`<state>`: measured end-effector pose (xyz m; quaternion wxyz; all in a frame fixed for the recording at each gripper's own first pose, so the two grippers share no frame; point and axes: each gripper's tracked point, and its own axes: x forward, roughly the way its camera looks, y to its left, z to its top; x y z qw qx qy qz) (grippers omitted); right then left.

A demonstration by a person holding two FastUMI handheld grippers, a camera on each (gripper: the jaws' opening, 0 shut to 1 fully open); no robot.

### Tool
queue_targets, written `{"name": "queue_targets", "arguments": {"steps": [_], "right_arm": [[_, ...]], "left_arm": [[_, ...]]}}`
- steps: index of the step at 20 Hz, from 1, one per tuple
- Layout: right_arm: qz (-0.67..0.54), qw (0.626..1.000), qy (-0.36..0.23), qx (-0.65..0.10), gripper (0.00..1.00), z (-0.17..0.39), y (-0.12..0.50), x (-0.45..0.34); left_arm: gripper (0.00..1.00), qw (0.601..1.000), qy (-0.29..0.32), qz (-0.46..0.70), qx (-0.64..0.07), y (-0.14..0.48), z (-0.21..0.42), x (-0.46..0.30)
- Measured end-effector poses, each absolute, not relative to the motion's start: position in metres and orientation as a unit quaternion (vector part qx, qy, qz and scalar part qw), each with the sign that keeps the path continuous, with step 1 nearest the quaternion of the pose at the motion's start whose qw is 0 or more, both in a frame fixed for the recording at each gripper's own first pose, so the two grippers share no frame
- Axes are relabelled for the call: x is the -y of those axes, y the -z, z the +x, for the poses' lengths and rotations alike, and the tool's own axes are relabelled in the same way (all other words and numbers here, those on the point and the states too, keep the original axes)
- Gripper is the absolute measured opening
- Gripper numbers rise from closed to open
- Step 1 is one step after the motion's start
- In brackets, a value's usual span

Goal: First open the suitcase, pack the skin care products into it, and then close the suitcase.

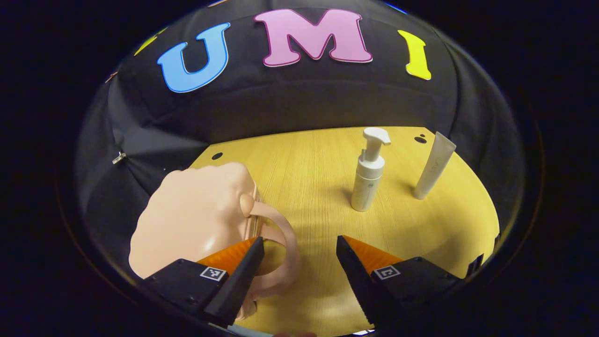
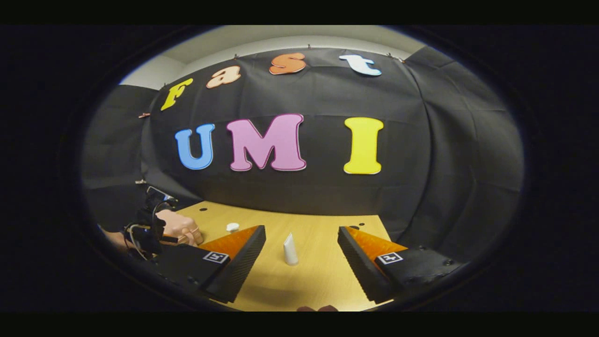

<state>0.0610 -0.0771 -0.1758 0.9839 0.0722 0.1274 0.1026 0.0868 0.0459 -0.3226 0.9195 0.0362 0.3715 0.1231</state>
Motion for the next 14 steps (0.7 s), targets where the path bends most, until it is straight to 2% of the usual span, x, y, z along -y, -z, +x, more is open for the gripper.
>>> {"name": "queue_targets", "arguments": {"steps": [3, 6, 8, 10, 13, 14], "right_arm": [[0.07, 0.979, -0.121, -0.151, 0.98, 0.061, 0.191, 0.078], [0.066, 0.979, -0.124, -0.148, 0.99, 0.061, 0.191, 0.081], [0.065, 0.979, -0.12, -0.151, 0.98, 0.058, 0.194, 0.085], [0.067, 0.979, -0.113, -0.153, 0.99, 0.052, 0.196, 0.089], [0.064, 0.979, -0.102, -0.162, 0.98, 0.042, 0.2, 0.092], [0.063, 0.98, -0.099, -0.164, 0.98, 0.038, 0.201, 0.092]], "left_arm": [[0.98, 0.909, -0.138, 0.027, -0.392, 0.338, 0.088, -0.042], [0.96, 0.909, -0.126, 0.02, -0.398, 0.344, 0.095, -0.035], [0.89, 0.9, -0.124, 0.033, -0.417, 0.351, 0.096, -0.043], [0.73, 0.899, -0.129, 0.04, -0.416, 0.351, 0.101, -0.056], [0.19, 0.897, -0.118, 0.016, -0.426, 0.352, 0.099, -0.064], [0.18, 0.899, -0.108, 0.011, -0.425, 0.35, 0.101, -0.063]]}}
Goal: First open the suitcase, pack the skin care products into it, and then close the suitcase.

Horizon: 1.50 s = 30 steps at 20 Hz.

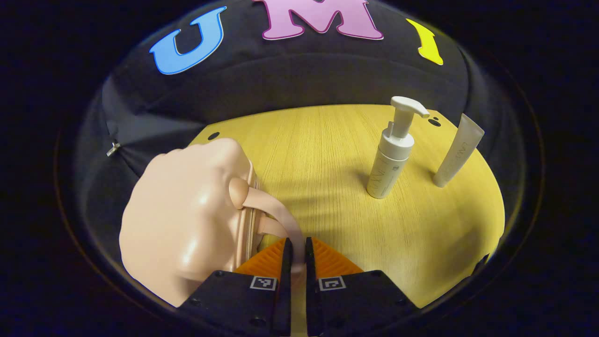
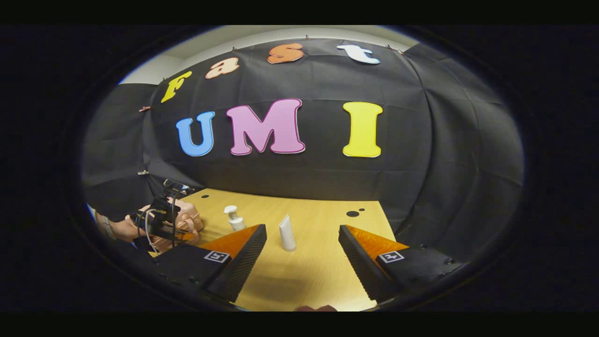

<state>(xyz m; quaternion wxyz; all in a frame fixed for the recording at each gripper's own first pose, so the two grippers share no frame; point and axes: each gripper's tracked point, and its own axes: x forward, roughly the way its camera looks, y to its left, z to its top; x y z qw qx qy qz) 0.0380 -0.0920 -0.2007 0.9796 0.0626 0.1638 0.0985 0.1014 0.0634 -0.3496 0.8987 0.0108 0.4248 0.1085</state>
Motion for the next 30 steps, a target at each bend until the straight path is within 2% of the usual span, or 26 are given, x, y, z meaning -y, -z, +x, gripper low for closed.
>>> {"name": "queue_targets", "arguments": {"steps": [2, 3, 4, 9, 17, 22, 25, 26, 27, 30], "right_arm": [[0.06, 0.981, -0.09, -0.163, 0.99, 0.032, 0.198, 0.09], [0.059, 0.981, -0.085, -0.161, 0.99, 0.029, 0.196, 0.088], [0.059, 0.982, -0.079, -0.161, 0.98, 0.027, 0.194, 0.085], [0.062, 0.985, -0.067, -0.149, 0.99, 0.023, 0.187, 0.057], [0.068, 0.987, -0.079, -0.118, 0.99, 0.043, 0.159, -0.002], [0.066, 0.988, -0.094, -0.106, 0.99, 0.052, 0.145, -0.032], [0.065, 0.987, -0.096, -0.114, 0.99, 0.052, 0.144, -0.046], [0.063, 0.987, -0.095, -0.115, 0.99, 0.053, 0.141, -0.05], [0.057, 0.987, -0.092, -0.115, 0.98, 0.052, 0.14, -0.052], [0.043, 0.989, -0.076, -0.116, 0.99, 0.052, 0.135, -0.059]], "left_arm": [[0.14, 0.902, -0.095, -0.001, -0.421, 0.342, 0.102, -0.062], [0.16, 0.904, -0.087, -0.006, -0.419, 0.336, 0.101, -0.061], [0.12, 0.905, -0.078, -0.011, -0.418, 0.328, 0.1, -0.058], [0.09, 0.918, -0.036, -0.043, -0.393, 0.27, 0.093, -0.063], [0.08, 0.932, -0.019, -0.076, -0.354, 0.132, 0.068, -0.148], [0.08, 0.941, -0.069, -0.074, -0.324, 0.08, 0.052, -0.264], [0.08, 0.942, -0.106, -0.077, -0.31, 0.082, 0.05, -0.33], [0.12, 0.942, -0.117, -0.076, -0.306, 0.083, 0.048, -0.353], [0.08, 0.942, -0.128, -0.071, -0.302, 0.087, 0.047, -0.379], [0.08, 0.939, -0.161, -0.056, -0.299, 0.098, 0.039, -0.457]]}}
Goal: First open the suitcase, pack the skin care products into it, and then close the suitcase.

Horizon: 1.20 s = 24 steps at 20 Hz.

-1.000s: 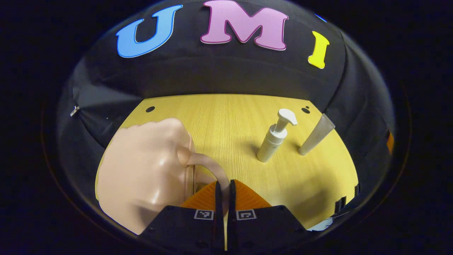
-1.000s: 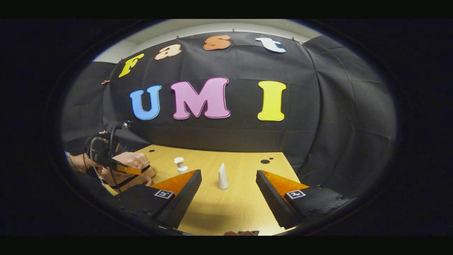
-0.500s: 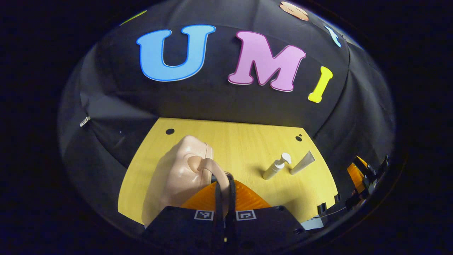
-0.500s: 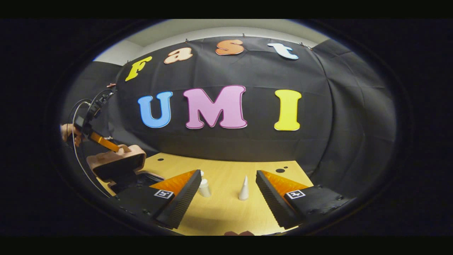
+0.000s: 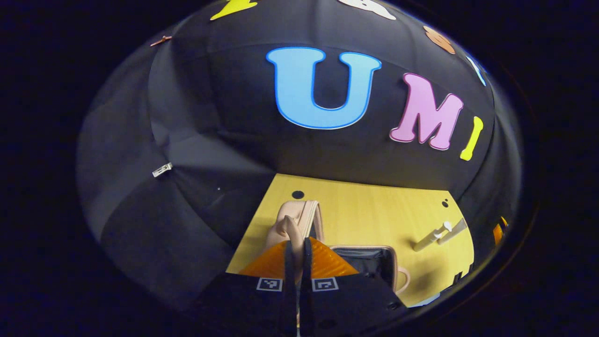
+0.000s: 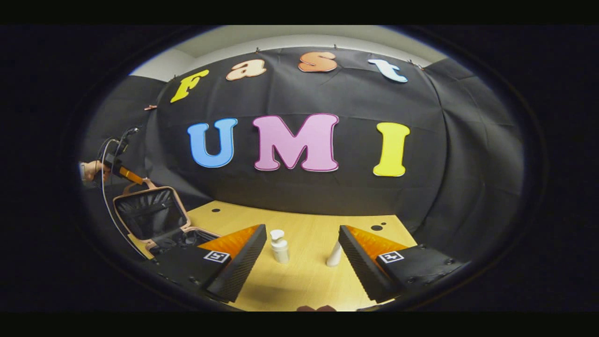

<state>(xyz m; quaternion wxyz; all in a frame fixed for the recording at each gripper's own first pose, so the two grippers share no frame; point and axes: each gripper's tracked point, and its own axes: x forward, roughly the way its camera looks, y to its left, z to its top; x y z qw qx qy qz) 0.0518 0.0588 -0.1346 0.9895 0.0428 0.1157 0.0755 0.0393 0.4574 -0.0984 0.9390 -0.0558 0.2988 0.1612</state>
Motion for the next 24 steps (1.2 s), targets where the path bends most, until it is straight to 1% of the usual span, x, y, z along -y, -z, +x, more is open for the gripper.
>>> {"name": "queue_targets", "arguments": {"steps": [2, 4, 7, 8, 12, 14, 16, 17, 18, 19, 20, 21, 22, 23, 24], "right_arm": [[0.037, 0.99, -0.062, -0.119, 0.98, 0.052, 0.134, -0.065], [0.034, 0.99, -0.046, -0.131, 0.99, 0.052, 0.136, -0.073], [0.028, 0.987, -0.02, -0.155, 1.0, 0.046, 0.144, -0.088], [0.031, 0.986, -0.013, -0.161, 0.99, 0.044, 0.145, -0.095], [0.063, 0.98, 0.013, -0.188, 0.98, 0.043, 0.153, -0.113], [0.06, 0.979, 0.031, -0.192, 0.98, 0.046, 0.156, -0.111], [0.052, 0.977, 0.044, -0.201, 0.98, 0.049, 0.165, -0.106], [0.046, 0.976, 0.05, -0.205, 0.98, 0.051, 0.171, -0.103], [0.04, 0.976, 0.06, -0.208, 0.98, 0.053, 0.179, -0.097], [0.036, 0.974, 0.068, -0.212, 0.98, 0.055, 0.188, -0.092], [0.035, 0.973, 0.075, -0.217, 0.98, 0.057, 0.198, -0.086], [0.036, 0.971, 0.077, -0.221, 0.98, 0.058, 0.207, -0.081], [0.036, 0.97, 0.081, -0.226, 0.98, 0.06, 0.218, -0.074], [0.037, 0.968, 0.082, -0.235, 0.98, 0.064, 0.23, -0.065], [0.038, 0.966, 0.083, -0.243, 0.97, 0.067, 0.242, -0.057]], "left_arm": [[0.08, 0.939, -0.168, -0.052, -0.294, 0.112, 0.034, -0.503], [0.08, 0.935, -0.171, -0.075, -0.302, 0.139, 0.03, -0.54], [0.08, 0.922, -0.176, -0.105, -0.328, 0.202, 0.026, -0.596], [0.08, 0.917, -0.175, -0.117, -0.338, 0.225, 0.026, -0.609], [0.08, 0.898, -0.173, -0.161, -0.371, 0.307, 0.024, -0.641], [0.08, 0.899, -0.176, -0.167, -0.365, 0.325, 0.029, -0.647], [0.1, 0.905, -0.202, -0.126, -0.352, 0.321, 0.027, -0.657], [0.14, 0.912, -0.213, -0.102, -0.334, 0.308, 0.027, -0.658], [0.41, 0.921, -0.226, -0.077, -0.308, 0.29, 0.03, -0.656], [0.67, 0.933, -0.219, -0.058, -0.279, 0.262, 0.038, -0.64], [0.86, 0.946, -0.2, -0.041, -0.253, 0.236, 0.04, -0.612], [0.86, 0.957, -0.176, -0.026, -0.227, 0.214, 0.049, -0.574], [0.88, 0.967, -0.137, -0.018, -0.212, 0.199, 0.062, -0.524], [0.95, 0.974, -0.093, -0.011, -0.207, 0.186, 0.074, -0.468], [0.95, 0.978, -0.057, -0.003, -0.202, 0.188, 0.082, -0.414]]}}
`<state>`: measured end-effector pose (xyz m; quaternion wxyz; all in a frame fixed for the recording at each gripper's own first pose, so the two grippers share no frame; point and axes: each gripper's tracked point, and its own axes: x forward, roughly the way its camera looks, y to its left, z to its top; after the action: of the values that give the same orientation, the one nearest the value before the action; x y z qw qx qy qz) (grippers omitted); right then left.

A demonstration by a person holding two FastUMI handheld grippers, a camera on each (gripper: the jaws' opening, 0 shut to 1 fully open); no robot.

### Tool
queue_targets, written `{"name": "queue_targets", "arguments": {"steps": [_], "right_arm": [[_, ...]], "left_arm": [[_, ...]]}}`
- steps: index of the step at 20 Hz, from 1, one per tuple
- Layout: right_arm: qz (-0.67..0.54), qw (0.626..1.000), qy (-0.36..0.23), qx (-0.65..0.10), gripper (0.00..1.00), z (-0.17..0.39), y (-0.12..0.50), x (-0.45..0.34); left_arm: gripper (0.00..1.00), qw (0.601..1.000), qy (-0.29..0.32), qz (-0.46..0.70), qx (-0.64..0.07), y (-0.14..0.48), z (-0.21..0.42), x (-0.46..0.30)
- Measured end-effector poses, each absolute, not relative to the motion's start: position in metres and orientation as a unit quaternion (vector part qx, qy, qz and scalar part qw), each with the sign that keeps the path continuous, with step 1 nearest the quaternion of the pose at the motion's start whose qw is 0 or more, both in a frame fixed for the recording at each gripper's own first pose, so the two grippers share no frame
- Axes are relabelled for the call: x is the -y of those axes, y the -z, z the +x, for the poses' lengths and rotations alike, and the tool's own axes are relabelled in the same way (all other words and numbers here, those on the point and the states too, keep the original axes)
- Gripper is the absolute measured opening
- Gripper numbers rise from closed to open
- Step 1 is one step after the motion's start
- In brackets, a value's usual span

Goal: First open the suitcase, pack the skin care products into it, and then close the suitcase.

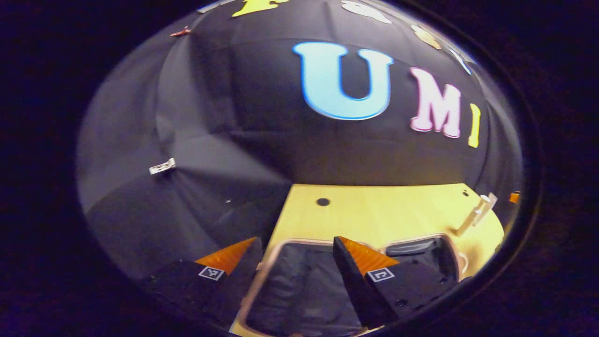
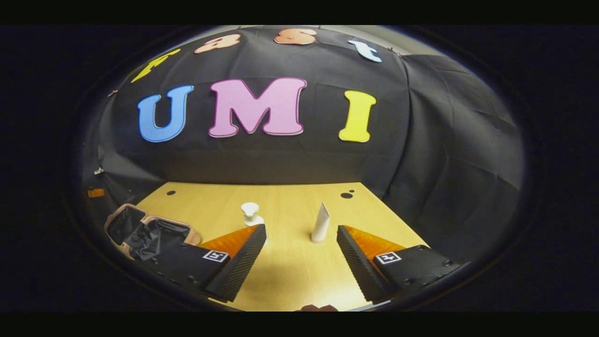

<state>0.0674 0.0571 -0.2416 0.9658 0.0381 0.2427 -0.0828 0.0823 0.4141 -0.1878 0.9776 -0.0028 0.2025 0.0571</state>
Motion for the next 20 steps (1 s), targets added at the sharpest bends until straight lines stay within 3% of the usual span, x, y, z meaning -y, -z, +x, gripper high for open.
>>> {"name": "queue_targets", "arguments": {"steps": [3, 8, 14, 20], "right_arm": [[0.031, 0.963, 0.073, -0.258, 0.98, 0.085, 0.274, -0.034], [0.02, 0.961, 0.034, -0.275, 0.97, 0.11, 0.322, -0.014], [0.024, 0.953, -0.012, -0.303, 0.97, 0.138, 0.38, -0.009], [0.041, 0.947, -0.04, -0.317, 0.94, 0.167, 0.422, -0.017]], "left_arm": [[0.99, 0.98, 0.045, 0.005, -0.196, 0.192, 0.092, -0.253], [0.98, 0.963, 0.137, -0.018, -0.233, 0.227, 0.106, -0.06], [0.98, 0.945, 0.155, 0.015, -0.287, 0.274, 0.152, 0.032], [0.98, 0.942, 0.127, 0.042, -0.307, 0.272, 0.175, 0.043]]}}
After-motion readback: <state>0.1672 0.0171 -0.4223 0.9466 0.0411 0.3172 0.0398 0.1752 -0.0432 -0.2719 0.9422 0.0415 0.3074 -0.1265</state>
